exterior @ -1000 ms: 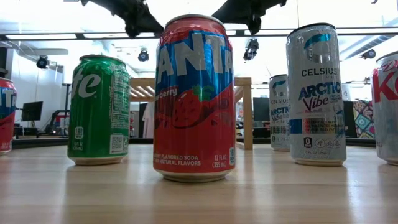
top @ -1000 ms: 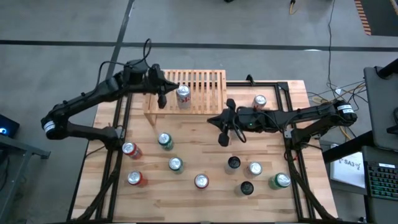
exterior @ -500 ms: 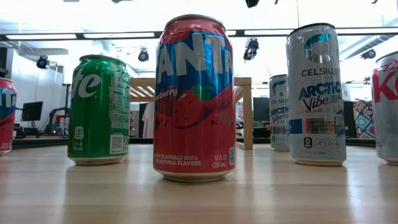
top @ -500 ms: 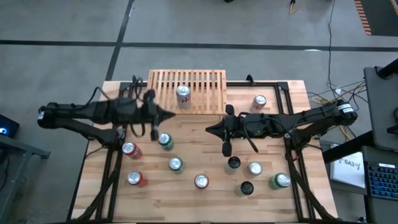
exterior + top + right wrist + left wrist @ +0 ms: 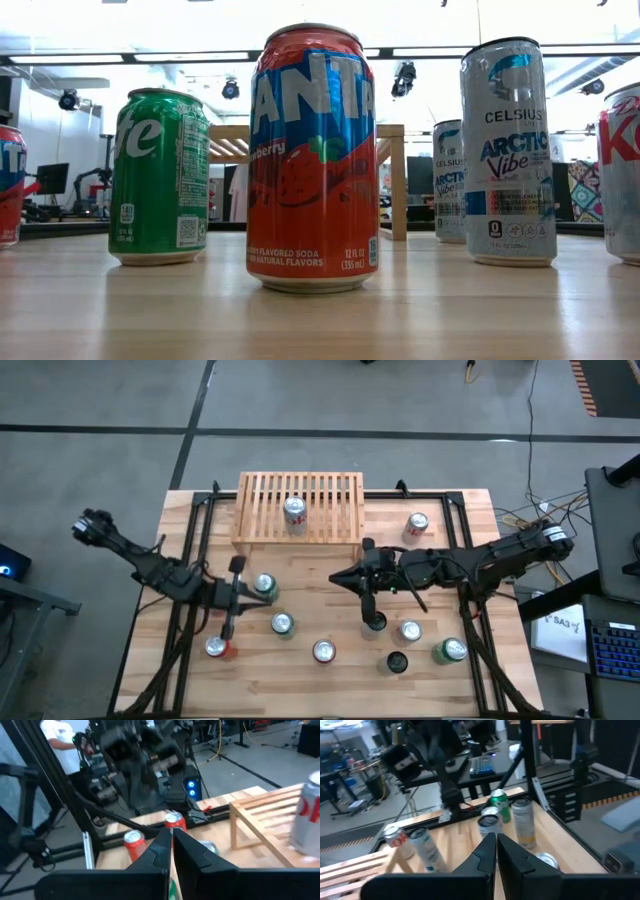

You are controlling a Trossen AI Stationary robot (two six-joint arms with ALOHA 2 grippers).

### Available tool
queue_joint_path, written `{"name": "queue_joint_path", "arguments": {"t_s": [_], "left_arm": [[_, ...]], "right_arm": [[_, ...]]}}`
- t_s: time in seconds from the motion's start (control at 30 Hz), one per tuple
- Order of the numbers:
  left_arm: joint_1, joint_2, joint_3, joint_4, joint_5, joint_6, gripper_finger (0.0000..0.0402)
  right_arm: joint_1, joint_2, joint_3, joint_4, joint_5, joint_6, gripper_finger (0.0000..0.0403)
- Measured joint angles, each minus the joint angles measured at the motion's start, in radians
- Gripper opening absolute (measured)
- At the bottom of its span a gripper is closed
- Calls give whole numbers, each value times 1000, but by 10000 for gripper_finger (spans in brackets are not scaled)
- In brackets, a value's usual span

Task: Place canned beverage on shelf
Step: Put the top blue soda can on the shelf

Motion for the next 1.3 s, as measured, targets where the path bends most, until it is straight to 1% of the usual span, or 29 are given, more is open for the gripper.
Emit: {"name": "queue_joint_path", "arguments": {"t_s": [0.1, 0.2, 0.37, 0.47, 0.57, 0.63, 0.7, 0.8, 0.93, 1.07, 1.2, 1.23, 1.3], "left_arm": [[-19, -37, -50, 57, -21, 40, 0], [-22, -92, -68, 67, -73, 45, 0], [-35, -192, -112, 79, -57, 20, 0], [-40, -255, -129, 84, -47, 24, 0], [-41, -306, -140, 89, -44, 23, 0], [-42, -332, -152, 83, -10, 23, 0], [-43, -352, -159, 84, 13, 25, 0], [-43, -375, -167, 82, 13, 27, 0], [-42, -399, -168, 86, 12, 28, 0], [-42, -409, -168, 84, 12, 28, 0], [-42, -409, -169, 84, 12, 28, 0], [-42, -409, -169, 84, 12, 28, 0], [-42, -407, -169, 84, 12, 27, 0]], "right_arm": [[6, 56, 45, 12, 10, 16, 9], [12, 122, 106, -33, 18, 15, 9], [14, 230, 240, -131, 21, 64, 9], [14, 294, 334, -224, 22, 90, 9], [14, 345, 435, -360, 22, 107, 9], [14, 368, 503, -461, 23, 144, 9], [14, 390, 573, -585, 37, 207, 9], [14, 414, 671, -801, 69, 318, 9], [13, 430, 770, -1112, 72, 469, 9], [-2, 432, 811, -1384, 70, 625, 9], [-43, 429, 813, -1643, 41, 858, 9], [-55, 427, 807, -1656, 26, 892, 9], [-85, 399, 775, -1614, -6, 869, 9]]}}
